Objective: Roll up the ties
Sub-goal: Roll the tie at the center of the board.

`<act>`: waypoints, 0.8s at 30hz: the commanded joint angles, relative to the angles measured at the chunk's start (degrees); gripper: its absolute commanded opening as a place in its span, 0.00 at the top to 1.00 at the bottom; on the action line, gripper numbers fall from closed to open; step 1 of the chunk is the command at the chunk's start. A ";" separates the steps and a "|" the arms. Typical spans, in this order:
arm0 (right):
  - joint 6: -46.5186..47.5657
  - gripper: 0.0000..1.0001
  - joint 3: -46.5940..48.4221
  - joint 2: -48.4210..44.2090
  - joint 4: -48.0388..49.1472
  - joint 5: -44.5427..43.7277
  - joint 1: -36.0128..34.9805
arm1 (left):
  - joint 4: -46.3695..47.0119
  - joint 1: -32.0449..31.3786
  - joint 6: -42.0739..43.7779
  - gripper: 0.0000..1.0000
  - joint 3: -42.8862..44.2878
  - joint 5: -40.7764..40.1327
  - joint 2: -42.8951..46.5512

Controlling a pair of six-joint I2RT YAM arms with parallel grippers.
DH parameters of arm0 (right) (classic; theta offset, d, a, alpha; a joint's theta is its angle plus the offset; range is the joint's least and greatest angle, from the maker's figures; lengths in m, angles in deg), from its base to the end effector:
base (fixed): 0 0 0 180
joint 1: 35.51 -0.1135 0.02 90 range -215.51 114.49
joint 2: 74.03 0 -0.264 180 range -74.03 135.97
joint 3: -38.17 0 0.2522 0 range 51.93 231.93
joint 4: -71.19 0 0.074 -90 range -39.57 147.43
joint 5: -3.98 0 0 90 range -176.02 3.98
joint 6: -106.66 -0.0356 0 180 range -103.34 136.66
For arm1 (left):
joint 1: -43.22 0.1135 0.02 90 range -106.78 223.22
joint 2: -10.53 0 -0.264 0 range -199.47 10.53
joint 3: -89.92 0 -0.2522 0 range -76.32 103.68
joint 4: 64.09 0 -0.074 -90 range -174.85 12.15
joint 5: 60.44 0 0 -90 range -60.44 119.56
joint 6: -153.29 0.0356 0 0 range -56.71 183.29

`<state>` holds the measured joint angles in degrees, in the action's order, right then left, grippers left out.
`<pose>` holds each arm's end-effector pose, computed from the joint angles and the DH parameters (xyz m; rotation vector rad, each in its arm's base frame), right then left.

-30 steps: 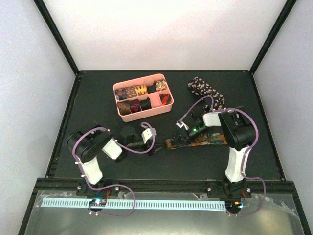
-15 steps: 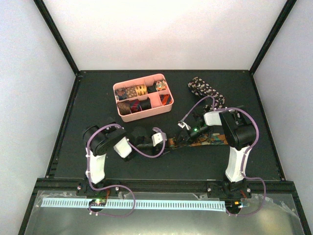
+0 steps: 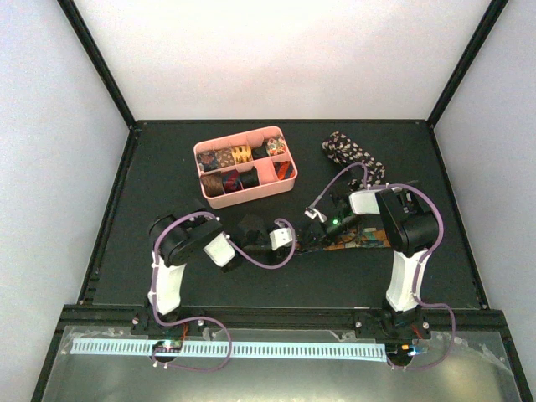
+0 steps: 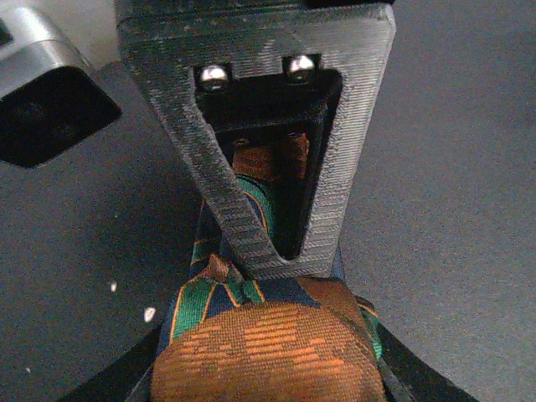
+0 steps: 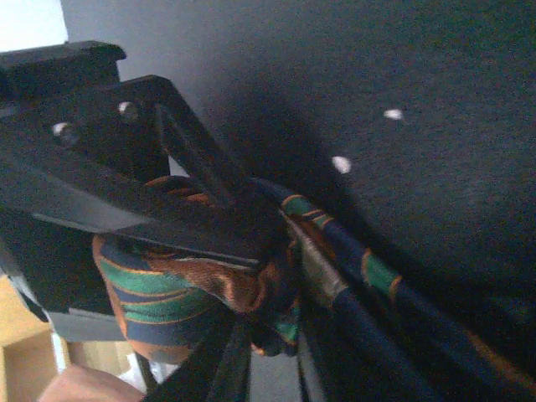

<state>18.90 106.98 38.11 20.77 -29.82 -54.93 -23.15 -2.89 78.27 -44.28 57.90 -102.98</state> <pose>0.2701 0.1266 0.0914 0.4453 -2.5701 -1.3642 0.2062 -0.2387 0.0748 1.3205 1.6088 -0.8399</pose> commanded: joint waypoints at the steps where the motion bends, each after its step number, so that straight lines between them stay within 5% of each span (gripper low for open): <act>1: 3.10 0.76 -0.68 -1.82 -3.55 -9.03 1.71 | -19.67 -1.65 4.62 0.64 3.11 -7.75 3.82; 5: 4.59 0.58 0.71 -4.68 -7.80 -8.59 4.55 | -27.33 -2.23 6.21 0.66 5.10 -10.29 4.27; 14: 4.46 0.39 2.27 -11.48 -9.12 -2.99 4.51 | -36.27 -2.84 8.04 0.67 8.16 -11.00 4.30; 24: 0.03 0.59 3.40 -6.37 -2.98 -3.97 -1.51 | -36.78 -3.03 7.52 0.66 8.57 -10.63 3.85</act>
<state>20.89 110.26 29.43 14.62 -33.45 -54.75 -50.61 -5.62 85.18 -34.76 50.64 -97.12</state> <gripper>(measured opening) 0.451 0.338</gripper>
